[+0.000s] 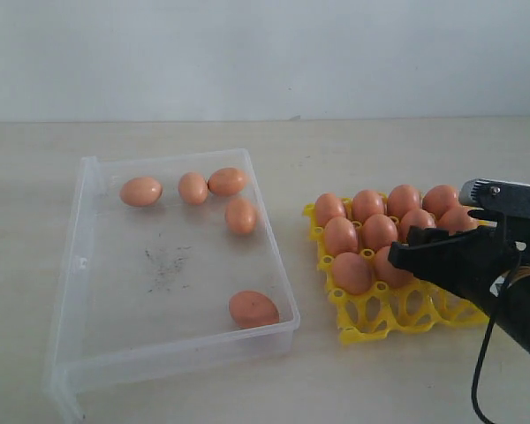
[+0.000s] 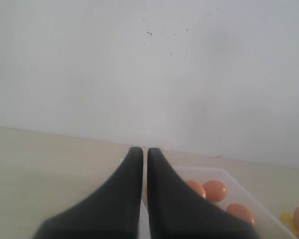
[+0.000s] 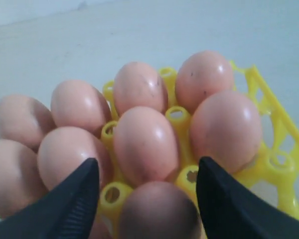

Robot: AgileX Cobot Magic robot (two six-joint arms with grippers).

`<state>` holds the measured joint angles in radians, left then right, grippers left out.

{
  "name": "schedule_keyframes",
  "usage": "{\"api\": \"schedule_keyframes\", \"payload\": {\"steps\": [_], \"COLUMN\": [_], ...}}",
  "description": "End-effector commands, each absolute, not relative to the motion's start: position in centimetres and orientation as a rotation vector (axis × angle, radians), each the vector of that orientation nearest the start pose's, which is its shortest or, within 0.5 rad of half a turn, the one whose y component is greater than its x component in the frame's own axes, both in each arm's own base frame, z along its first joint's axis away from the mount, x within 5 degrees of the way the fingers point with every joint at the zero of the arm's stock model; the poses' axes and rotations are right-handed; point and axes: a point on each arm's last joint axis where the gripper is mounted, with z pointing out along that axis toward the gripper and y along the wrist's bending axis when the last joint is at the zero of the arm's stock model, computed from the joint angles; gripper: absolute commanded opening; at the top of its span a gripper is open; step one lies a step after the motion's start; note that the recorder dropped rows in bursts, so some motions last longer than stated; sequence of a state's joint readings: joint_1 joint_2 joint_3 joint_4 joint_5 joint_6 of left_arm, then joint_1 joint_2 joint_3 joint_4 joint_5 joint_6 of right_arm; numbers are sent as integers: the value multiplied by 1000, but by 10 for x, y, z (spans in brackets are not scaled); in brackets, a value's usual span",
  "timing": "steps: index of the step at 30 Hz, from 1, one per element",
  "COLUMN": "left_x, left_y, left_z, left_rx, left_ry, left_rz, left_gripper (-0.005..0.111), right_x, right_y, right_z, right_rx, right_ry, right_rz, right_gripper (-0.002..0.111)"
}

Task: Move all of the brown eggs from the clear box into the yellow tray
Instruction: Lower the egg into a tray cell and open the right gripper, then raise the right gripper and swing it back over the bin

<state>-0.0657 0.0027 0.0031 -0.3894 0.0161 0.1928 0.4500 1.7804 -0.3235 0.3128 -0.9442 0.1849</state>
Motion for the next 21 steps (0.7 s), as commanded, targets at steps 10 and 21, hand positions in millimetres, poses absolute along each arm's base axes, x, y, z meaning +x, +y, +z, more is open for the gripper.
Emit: {"api": "schedule_keyframes", "payload": {"steps": [10,21], "left_x": [56,56], "left_y": [-4,-4], "left_z": [213,213], "left_rx": [-107,-107], "left_ry": [1484,1484], "left_rz": [-231,-231], "left_gripper": [4,4], "right_x": [237,255], "right_y": [97,204], "right_z": [155,212], "right_rx": [5,-893], "right_ry": [1667,1634], "right_rz": [424,805], "right_gripper": [52,35]}}
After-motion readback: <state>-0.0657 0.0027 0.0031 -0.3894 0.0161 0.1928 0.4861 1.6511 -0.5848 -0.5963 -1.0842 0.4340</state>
